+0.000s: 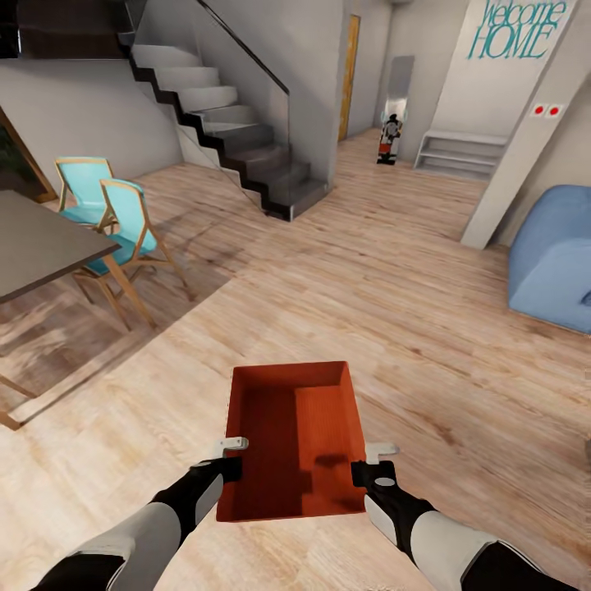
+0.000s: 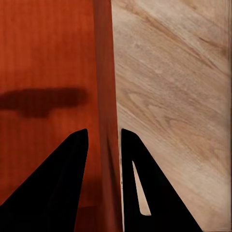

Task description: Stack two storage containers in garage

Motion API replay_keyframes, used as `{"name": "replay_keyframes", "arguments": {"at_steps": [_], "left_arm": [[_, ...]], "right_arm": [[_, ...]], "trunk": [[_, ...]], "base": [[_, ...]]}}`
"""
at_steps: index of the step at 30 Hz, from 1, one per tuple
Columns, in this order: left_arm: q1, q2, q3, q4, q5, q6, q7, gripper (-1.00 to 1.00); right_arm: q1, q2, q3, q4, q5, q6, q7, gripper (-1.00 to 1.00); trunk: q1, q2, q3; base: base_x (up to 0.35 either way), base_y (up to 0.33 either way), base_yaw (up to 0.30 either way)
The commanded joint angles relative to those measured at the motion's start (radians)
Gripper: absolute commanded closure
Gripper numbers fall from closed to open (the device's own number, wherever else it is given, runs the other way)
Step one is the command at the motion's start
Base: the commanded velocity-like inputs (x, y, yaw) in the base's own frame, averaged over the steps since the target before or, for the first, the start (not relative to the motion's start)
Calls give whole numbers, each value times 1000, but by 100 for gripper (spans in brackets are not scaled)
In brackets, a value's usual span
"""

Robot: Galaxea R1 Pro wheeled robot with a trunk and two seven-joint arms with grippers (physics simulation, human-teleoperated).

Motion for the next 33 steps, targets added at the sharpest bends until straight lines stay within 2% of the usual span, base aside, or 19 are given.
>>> {"name": "replay_keyframes", "arguments": {"at_steps": [1, 15, 29, 33], "left_arm": [[1, 8, -8, 0, -5, 8, 12, 100], [1, 9, -8, 2, -3, 10, 11, 100], [1, 9, -10, 9, -8, 7, 4, 100], [1, 9, -10, 9, -8, -3, 4, 100]], "right_arm": [[-2, -2, -35, -1, 8, -8, -11, 100], [-2, -2, -35, -1, 8, -8, -10, 100], [-2, -2, -35, -1, 8, -9, -11, 100], [-2, -2, -35, -1, 8, -9, -11, 100]], "trunk": [[0, -1, -1], [0, -1, -1], [0, -1, 0], [0, -1, 5]], "base": [[0, 0, -247], [5, 0, -239], [272, 0, -19], [106, 0, 0]]}}
